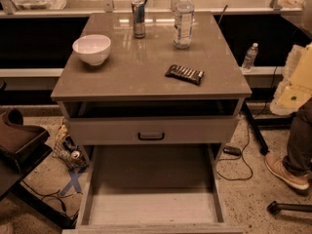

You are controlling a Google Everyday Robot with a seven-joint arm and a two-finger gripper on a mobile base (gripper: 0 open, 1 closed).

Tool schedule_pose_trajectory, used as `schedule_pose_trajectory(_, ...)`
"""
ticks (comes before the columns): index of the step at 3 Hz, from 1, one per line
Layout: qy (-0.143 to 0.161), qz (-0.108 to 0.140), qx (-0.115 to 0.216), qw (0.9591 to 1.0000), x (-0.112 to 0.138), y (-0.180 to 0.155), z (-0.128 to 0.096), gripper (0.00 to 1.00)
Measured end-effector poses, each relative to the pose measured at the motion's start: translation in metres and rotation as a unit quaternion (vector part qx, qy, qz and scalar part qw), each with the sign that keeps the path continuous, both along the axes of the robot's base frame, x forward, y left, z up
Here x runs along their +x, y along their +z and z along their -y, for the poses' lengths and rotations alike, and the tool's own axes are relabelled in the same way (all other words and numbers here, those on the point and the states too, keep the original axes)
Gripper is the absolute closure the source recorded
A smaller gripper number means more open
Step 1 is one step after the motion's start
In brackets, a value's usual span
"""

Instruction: Place rxbar chocolate into middle drawer

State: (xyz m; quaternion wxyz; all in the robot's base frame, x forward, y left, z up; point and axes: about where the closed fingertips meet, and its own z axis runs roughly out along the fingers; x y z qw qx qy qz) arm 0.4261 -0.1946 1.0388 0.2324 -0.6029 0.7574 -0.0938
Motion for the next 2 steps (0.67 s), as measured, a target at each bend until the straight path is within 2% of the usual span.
schedule_pose_trajectory(1, 0.0, 0.0, 0.0, 1.0, 0.0, 0.0, 0.0, 0.0)
schedule_pose_trajectory(2, 0.012, 0.021, 0.056, 0.9981, 0.025, 0.002, -0.002, 0.0)
